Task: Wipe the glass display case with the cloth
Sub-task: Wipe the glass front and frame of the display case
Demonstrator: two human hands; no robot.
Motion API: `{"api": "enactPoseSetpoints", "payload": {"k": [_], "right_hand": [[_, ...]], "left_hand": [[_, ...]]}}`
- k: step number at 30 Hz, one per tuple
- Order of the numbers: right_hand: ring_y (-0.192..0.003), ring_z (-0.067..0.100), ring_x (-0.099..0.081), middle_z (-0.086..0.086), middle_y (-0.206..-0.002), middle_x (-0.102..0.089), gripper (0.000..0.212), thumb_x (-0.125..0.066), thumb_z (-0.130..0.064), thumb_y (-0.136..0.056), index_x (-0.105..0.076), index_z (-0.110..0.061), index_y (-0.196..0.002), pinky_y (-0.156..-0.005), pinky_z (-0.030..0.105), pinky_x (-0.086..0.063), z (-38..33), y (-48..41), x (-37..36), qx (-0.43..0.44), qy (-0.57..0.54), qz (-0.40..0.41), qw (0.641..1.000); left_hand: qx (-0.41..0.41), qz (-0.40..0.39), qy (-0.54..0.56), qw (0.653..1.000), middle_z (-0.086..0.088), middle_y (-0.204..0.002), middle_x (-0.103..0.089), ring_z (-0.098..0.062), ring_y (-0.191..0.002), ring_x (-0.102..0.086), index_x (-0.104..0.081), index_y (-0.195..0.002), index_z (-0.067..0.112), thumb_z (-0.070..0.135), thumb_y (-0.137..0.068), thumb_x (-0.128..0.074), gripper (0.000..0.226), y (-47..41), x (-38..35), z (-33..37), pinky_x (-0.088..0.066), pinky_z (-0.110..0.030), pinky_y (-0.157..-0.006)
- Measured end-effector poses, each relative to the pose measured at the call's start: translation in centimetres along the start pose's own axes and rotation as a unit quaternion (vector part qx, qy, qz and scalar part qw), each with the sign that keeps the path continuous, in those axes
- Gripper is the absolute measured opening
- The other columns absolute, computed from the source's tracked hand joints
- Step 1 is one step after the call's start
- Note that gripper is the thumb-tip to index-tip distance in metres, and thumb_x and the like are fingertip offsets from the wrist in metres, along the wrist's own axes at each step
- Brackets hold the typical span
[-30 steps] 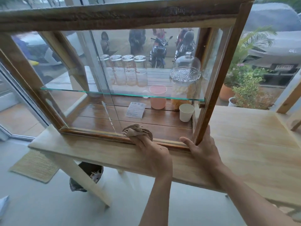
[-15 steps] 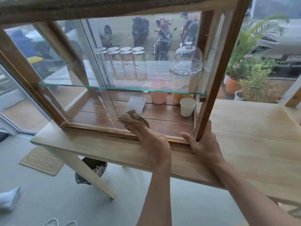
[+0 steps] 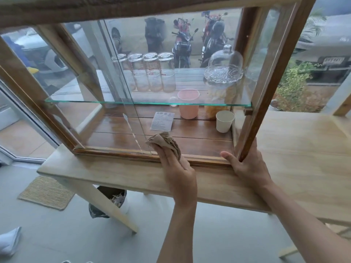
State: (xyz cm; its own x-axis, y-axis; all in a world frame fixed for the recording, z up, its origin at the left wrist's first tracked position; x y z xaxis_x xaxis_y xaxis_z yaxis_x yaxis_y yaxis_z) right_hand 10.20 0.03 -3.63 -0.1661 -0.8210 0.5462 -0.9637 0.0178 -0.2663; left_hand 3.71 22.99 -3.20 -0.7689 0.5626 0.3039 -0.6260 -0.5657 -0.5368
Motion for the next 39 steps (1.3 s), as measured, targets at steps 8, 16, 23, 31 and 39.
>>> {"api": "enactPoseSetpoints", "payload": {"k": [8,16,23,31,39], "right_hand": [[-0.083,0.03,-0.064,0.019,-0.098,-0.067,0.089,-0.069,-0.052,-0.07,-0.03,-0.017,-0.142,-0.068,0.028,-0.047,0.0,0.1,0.0,-0.004,-0.002,0.007,1.0],[-0.088,0.021,-0.058,0.014,-0.108,-0.065,0.092,-0.07,-0.051,-0.07,-0.025,-0.02,-0.144,-0.076,0.031,-0.047,0.1,0.1,-0.2,-0.006,-0.006,0.002,1.0],[-0.102,0.029,-0.061,0.015,-0.118,-0.063,0.093,-0.07,-0.051,-0.07,-0.025,-0.019,-0.145,-0.081,0.03,-0.046,0.3,0.1,-0.3,-0.006,-0.004,0.004,1.0],[-0.108,0.03,-0.06,0.014,-0.122,-0.061,0.09,-0.072,-0.05,-0.073,-0.027,-0.017,-0.143,-0.083,0.031,-0.045,0.6,0.1,-0.2,-0.021,0.009,0.006,1.0],[-0.11,0.029,-0.059,0.013,-0.125,-0.059,0.083,-0.075,-0.046,-0.077,-0.028,-0.023,-0.141,-0.091,0.041,-0.047,1.3,0.3,-0.2,-0.041,0.0,0.014,0.999]], "left_hand": [[-0.085,0.05,-0.125,0.987,-0.009,-0.102,-0.076,-0.025,-0.077,-0.073,-0.076,-0.095,0.01,0.015,-0.077,-0.082,0.019,-3.1,5.6,-0.8,-0.051,-0.028,-0.065],[-0.008,-0.123,-0.106,0.987,-0.007,-0.07,-0.067,-0.036,-0.069,-0.064,-0.06,-0.084,0.012,0.026,-0.084,-0.074,0.02,-4.5,2.6,-2.4,-0.043,-0.033,-0.059],[0.055,-0.018,0.01,0.998,-0.002,-0.07,-0.066,-0.026,-0.066,-0.06,-0.057,-0.092,0.011,0.016,-0.088,-0.069,0.014,-4.4,2.9,-2.0,-0.03,-0.023,-0.057],[0.042,0.021,0.043,0.998,-0.007,-0.085,-0.07,-0.03,-0.072,-0.061,-0.047,-0.116,0.008,0.011,-0.092,-0.058,0.027,-4.1,2.1,-1.8,-0.036,-0.03,-0.055],[-0.047,-0.006,0.042,0.998,-0.01,-0.07,-0.068,-0.032,-0.063,-0.059,-0.055,-0.098,0.006,0.031,-0.091,-0.052,0.026,-5.0,1.8,0.7,-0.037,-0.033,-0.053]]}}
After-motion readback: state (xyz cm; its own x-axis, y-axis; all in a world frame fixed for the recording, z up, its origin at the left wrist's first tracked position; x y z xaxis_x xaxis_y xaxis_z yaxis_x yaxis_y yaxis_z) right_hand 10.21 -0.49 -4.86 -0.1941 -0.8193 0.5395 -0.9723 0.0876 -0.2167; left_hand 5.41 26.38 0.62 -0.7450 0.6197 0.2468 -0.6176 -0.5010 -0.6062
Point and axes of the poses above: each hand's wrist, its own y-axis away from the middle knuckle, its own x-axis out of the back of the hand, z = x × y, the point moved 10 cm from there along -y, towards the middle knuckle
